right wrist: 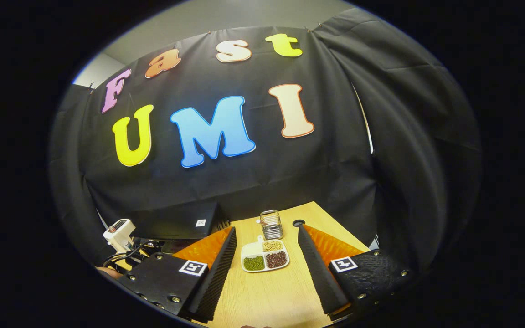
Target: Open the electric oven with the left hand, put the food in, and close the electric oven.
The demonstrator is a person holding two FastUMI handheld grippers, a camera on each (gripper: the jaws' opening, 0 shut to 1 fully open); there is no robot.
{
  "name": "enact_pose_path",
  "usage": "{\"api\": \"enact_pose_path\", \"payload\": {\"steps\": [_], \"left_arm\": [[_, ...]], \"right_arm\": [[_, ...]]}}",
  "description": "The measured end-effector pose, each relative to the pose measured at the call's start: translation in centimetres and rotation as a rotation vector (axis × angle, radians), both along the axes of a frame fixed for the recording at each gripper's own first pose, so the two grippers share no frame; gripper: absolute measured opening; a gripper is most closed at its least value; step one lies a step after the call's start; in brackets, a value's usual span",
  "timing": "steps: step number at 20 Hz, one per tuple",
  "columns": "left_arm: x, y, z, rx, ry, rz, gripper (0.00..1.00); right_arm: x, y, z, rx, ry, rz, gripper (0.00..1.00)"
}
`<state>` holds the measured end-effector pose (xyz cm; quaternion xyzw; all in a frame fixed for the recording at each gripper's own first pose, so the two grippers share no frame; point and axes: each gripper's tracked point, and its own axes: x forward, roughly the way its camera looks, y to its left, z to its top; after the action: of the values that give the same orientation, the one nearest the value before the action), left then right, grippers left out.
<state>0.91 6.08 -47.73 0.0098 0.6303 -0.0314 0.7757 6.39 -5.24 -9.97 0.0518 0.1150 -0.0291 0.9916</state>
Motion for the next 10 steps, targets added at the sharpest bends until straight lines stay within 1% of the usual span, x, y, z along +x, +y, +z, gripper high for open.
{"api": "enact_pose_path", "payload": {"steps": [1,2,5,6,7,8,9,10], "left_arm": [[0.0,0.0,0.7,-0.004,-0.018,0.006,0.94],[0.1,-0.1,1.5,-0.008,-0.039,0.011,0.97],[0.6,-0.2,4.0,-0.021,-0.109,0.023,0.97],[0.8,-0.2,4.6,-0.027,-0.129,0.029,0.91],[1.0,-0.2,5.2,-0.033,-0.148,0.036,0.97],[1.3,-0.2,5.8,-0.039,-0.169,0.042,1.00],[1.6,-0.2,6.3,-0.039,-0.190,0.047,0.96],[2.0,0.0,7.0,-0.032,-0.218,0.051,0.96]], "right_arm": [[0.2,0.5,0.0,0.001,0.001,0.009,0.84],[0.2,0.8,-0.2,0.001,0.001,0.018,0.84],[-0.2,2.3,-0.3,0.003,0.002,0.048,0.84],[-0.2,2.5,-0.4,0.002,0.004,0.055,0.84],[-0.2,2.7,-0.5,0.001,0.008,0.061,0.84],[-0.2,3.0,-0.8,0.002,0.011,0.067,0.84],[-0.2,3.4,-0.7,0.008,0.011,0.073,0.84],[-0.5,3.6,-0.4,0.009,0.008,0.077,0.84]]}}
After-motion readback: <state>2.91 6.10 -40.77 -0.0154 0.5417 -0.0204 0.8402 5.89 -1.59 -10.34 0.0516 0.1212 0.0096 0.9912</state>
